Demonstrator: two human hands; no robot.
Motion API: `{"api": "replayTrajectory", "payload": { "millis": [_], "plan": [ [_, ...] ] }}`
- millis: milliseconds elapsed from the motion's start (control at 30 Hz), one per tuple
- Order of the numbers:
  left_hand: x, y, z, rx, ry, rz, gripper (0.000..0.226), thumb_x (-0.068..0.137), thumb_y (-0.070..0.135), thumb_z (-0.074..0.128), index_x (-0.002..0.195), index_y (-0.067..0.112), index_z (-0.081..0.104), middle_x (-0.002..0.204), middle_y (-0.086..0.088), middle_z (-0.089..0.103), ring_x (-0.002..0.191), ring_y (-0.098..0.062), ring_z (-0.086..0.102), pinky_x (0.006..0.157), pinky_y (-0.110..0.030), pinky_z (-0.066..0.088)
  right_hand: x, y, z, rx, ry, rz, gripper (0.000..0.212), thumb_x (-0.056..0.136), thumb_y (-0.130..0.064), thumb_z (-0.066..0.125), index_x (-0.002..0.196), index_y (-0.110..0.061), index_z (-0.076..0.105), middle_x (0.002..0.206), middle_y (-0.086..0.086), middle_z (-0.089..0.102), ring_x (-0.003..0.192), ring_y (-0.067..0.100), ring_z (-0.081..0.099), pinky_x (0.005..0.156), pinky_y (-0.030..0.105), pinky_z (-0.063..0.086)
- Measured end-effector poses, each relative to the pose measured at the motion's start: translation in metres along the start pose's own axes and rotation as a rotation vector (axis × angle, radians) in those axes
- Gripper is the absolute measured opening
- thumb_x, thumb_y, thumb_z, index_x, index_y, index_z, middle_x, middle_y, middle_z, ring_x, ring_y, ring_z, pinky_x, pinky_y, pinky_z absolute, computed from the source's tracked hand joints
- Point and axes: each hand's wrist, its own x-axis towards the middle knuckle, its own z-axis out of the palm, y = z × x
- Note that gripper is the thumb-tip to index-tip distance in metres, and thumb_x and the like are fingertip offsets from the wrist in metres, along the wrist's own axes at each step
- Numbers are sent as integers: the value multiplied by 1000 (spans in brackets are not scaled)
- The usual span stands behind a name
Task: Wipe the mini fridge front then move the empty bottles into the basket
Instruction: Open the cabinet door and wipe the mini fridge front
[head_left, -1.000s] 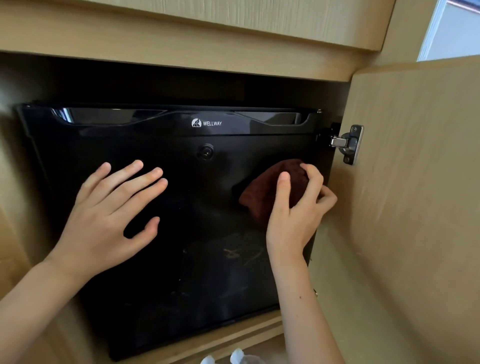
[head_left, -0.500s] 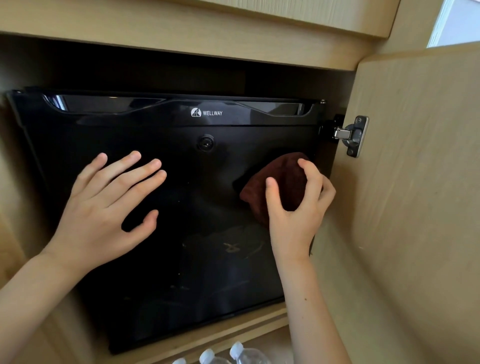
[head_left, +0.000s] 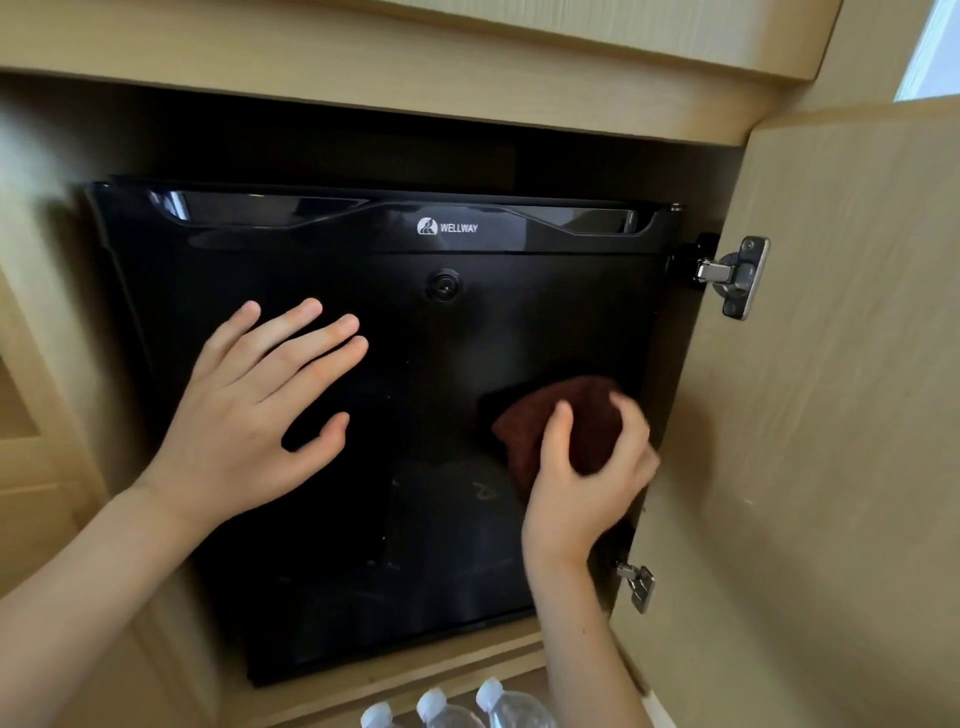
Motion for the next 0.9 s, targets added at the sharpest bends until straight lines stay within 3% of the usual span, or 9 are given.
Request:
{"api": "replayTrajectory", "payload": {
  "millis": [100, 233, 367, 500, 633, 733, 900],
  "plan": [
    [1, 0, -3, -10, -32, 2, 51, 91, 29, 60, 140, 16, 55, 149, 0, 50, 147, -21, 34, 122, -48, 19, -16, -7, 8, 31, -12, 64, 45, 88, -29, 75, 129, -25, 57, 125, 3, 45, 108, 10, 55, 81, 3, 46],
    [2, -6, -12, 0, -90, 45, 51, 93, 28, 59, 143, 16, 53, 151, -1, 47, 146, -23, 36, 122, -46, 21, -4, -61, 47, 79, -67, -142, 44, 86, -35, 74, 126, -31, 57, 123, 3, 45, 106, 4, 52, 84, 6, 46],
    [4, -19, -23, 46, -55, 28, 48, 96, 21, 56, 143, 13, 53, 151, -4, 47, 143, -25, 41, 120, -45, 29, -34, -68, 65, 28, -144, -263, 42, 87, -35, 75, 126, -24, 61, 125, 6, 44, 107, 20, 54, 88, 31, 54],
    [1, -17, -24, 33, -39, -11, 49, 94, 18, 58, 143, 11, 53, 151, -4, 47, 144, -25, 39, 121, -45, 27, -97, -15, 31, -43, -242, -148, 41, 85, -25, 81, 122, -22, 64, 126, 3, 43, 110, 20, 54, 86, 44, 57],
    [-3, -16, -24, 17, -49, -8, 50, 94, 18, 57, 143, 11, 52, 152, -4, 46, 146, -25, 36, 122, -45, 24, -102, -20, 32, 20, -226, -23, 44, 84, -28, 79, 122, -34, 58, 125, -3, 42, 110, 13, 55, 90, 31, 56],
    [-6, -16, -23, 17, -41, -3, 50, 94, 17, 57, 143, 10, 52, 151, -5, 46, 146, -26, 36, 121, -46, 24, -84, -53, 56, 95, -200, -92, 43, 84, -34, 76, 124, -33, 59, 125, 2, 43, 110, 16, 56, 89, 18, 51],
    [-8, -18, -20, 6, -33, 14, 49, 94, 17, 58, 142, 10, 53, 151, -5, 47, 146, -25, 35, 122, -45, 22, -85, -37, 57, 62, -182, -205, 37, 86, -31, 78, 119, -26, 63, 122, 1, 43, 106, 22, 56, 87, 25, 53]
  ]
}}
